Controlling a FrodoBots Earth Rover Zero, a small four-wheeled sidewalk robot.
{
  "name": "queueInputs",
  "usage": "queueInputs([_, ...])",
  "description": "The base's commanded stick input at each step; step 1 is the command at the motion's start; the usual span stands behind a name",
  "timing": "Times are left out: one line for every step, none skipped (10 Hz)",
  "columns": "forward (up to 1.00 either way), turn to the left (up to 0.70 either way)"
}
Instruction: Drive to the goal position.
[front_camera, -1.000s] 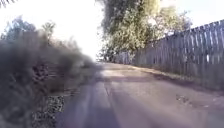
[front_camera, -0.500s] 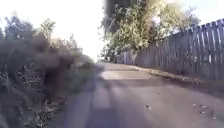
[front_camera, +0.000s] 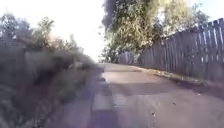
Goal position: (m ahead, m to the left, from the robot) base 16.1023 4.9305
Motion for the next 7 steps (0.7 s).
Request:
queueInputs([1.00, 0.00])
queueInputs([1.00, 0.00])
queueInputs([1.00, 0.00])
queueInputs([1.00, 0.00])
queueInputs([1.00, 0.00])
queueInputs([1.00, 0.00])
queueInputs([1.00, 0.00])
